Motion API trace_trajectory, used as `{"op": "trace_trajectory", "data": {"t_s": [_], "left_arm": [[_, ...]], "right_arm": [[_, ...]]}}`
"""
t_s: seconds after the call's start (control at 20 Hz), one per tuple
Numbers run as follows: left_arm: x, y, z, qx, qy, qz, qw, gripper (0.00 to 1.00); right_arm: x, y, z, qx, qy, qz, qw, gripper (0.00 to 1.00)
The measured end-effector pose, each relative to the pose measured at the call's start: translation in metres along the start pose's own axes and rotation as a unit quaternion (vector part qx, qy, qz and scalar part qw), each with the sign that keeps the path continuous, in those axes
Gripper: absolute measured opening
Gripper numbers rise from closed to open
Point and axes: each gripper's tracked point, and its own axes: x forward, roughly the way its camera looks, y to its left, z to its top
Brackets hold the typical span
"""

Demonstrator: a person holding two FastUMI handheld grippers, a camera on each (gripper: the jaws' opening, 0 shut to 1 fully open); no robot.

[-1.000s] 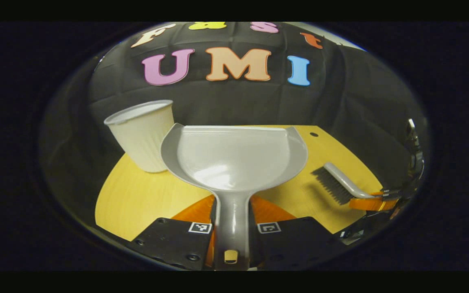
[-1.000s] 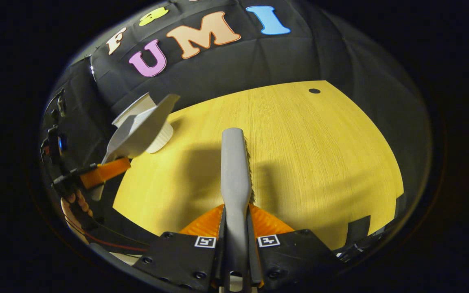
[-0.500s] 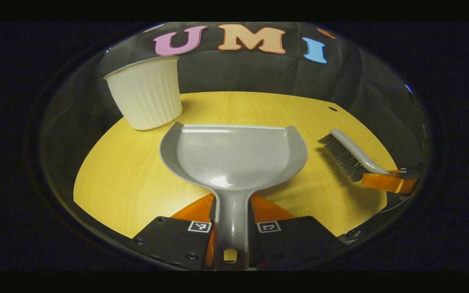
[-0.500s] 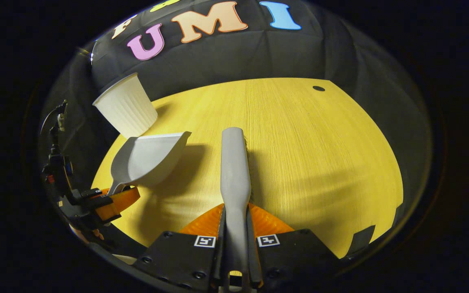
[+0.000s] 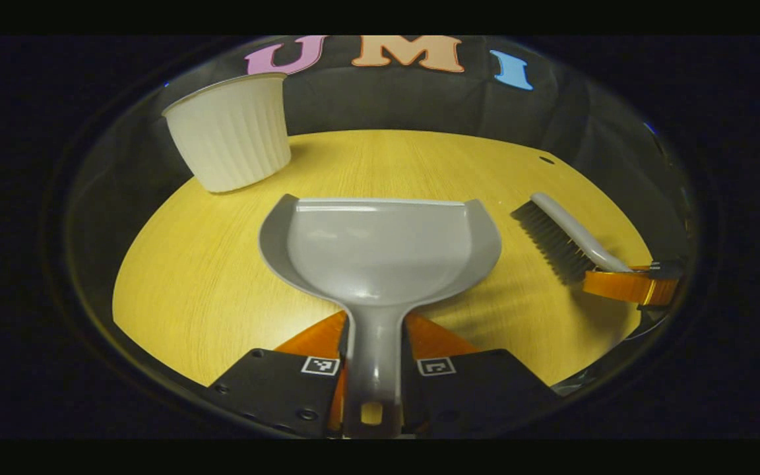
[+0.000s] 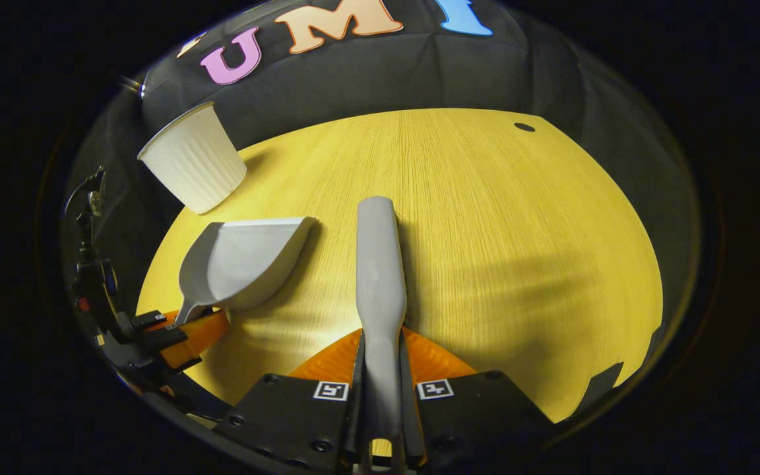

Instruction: Pick up the small broom and dustpan from the desktop, sweep the trash into the dustpan with the broom, and then empty the trash into the garbage bin.

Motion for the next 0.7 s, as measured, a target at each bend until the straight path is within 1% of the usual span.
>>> {"op": "trace_trajectory", "data": {"t_s": [0.1, 0.15, 0.2, 0.25, 0.3, 0.35, 0.4, 0.45, 0.5, 0.6, 0.7], "left_arm": [[0.001, 0.0, -0.006, 0.001, 0.008, 0.004, 1.0, 0.29], [0.0, 0.0, -0.004, 0.009, -0.001, -0.001, 1.0, 0.35], [0.0, -0.002, -0.005, 0.012, 0.002, -0.002, 1.0, 0.36], [-0.001, -0.004, -0.005, 0.011, 0.005, -0.004, 1.0, 0.38], [-0.001, -0.008, -0.007, 0.007, 0.002, -0.004, 1.0, 0.43], [-0.003, -0.01, -0.007, 0.003, 0.001, -0.004, 1.0, 0.54], [-0.006, -0.01, -0.011, 0.001, 0.005, -0.004, 1.0, 0.61], [-0.01, -0.01, -0.011, 0.003, 0.0, -0.002, 1.0, 0.71], [-0.016, -0.009, -0.01, 0.007, -0.009, 0.003, 1.0, 0.73], [-0.029, -0.007, -0.002, 0.013, -0.037, 0.014, 0.999, 0.74], [-0.05, -0.004, 0.018, 0.009, -0.078, 0.022, 0.997, 0.73]], "right_arm": [[0.001, 0.0, -0.01, 0.003, 0.015, 0.007, 1.0, 0.23], [0.001, 0.001, -0.012, 0.003, 0.018, 0.014, 1.0, 0.25], [-0.003, 0.001, -0.014, 0.005, 0.017, 0.022, 1.0, 0.28], [-0.01, 0.003, -0.013, 0.01, 0.016, 0.03, 0.999, 0.44], [-0.014, 0.003, -0.011, 0.014, 0.011, 0.032, 0.999, 0.52], [-0.014, 0.002, -0.009, 0.015, 0.004, 0.03, 0.999, 0.72], [-0.019, 0.0, -0.006, 0.014, -0.003, 0.029, 0.999, 0.8], [-0.02, 0.0, -0.004, 0.016, -0.011, 0.028, 0.999, 0.93], [-0.025, 0.001, 0.001, 0.019, -0.022, 0.034, 0.999, 0.93], [-0.038, 0.005, 0.012, 0.031, -0.053, 0.049, 0.997, 0.93], [-0.064, 0.011, 0.029, 0.041, -0.094, 0.065, 0.993, 0.93]]}}
